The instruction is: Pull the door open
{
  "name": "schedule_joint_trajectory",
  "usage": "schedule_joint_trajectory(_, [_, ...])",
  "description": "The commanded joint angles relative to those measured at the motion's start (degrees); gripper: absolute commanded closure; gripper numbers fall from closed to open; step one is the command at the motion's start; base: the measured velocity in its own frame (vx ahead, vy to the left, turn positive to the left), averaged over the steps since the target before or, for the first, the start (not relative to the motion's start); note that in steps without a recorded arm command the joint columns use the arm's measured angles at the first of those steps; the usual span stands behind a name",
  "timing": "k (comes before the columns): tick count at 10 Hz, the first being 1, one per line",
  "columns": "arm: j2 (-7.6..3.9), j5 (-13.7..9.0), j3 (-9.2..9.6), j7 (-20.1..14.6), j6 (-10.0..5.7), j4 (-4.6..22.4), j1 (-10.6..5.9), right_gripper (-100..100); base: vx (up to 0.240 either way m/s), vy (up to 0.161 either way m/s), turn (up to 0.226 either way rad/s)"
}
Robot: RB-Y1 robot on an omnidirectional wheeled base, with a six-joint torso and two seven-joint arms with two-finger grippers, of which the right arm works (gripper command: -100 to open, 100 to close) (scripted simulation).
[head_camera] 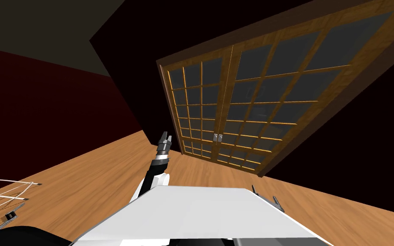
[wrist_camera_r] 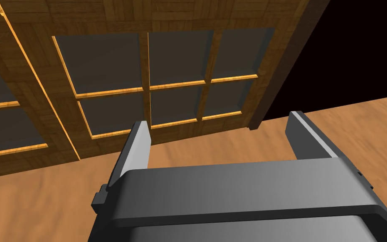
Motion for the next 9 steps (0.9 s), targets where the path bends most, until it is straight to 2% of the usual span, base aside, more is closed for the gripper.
schedule_joint_trajectory(1, [-0.83, -0.3, -0.63, -1.1, -0.34, 1.6, 0.42, -100, 0.022, -0.013, 0.01])
schedule_joint_trajectory(2, [-1.24, -0.4, -0.93, -1.7, -0.47, 2.0, 0.0, -100, 0.108, -0.002, 0.08])
schedule_joint_trajectory(4, [-1.38, -0.4, -0.98, -2.1, -0.55, 2.0, -0.72, -100, 0.169, -0.016, 0.069])
schedule_joint_trajectory(7, [-1.37, -0.2, -0.82, -2.7, -0.68, 1.5, -2.73, -100, 0.172, -0.028, 0.101])
schedule_joint_trajectory(8, [-1.37, -0.2, -0.82, -2.7, -0.68, 1.5, -2.73, -100, 0.129, -0.025, 0.034])
schedule_joint_trajectory(9, [-1.25, 0.0, -0.65, -2.8, -0.71, 1.0, -3.8, -100, 0.157, -0.014, 0.088])
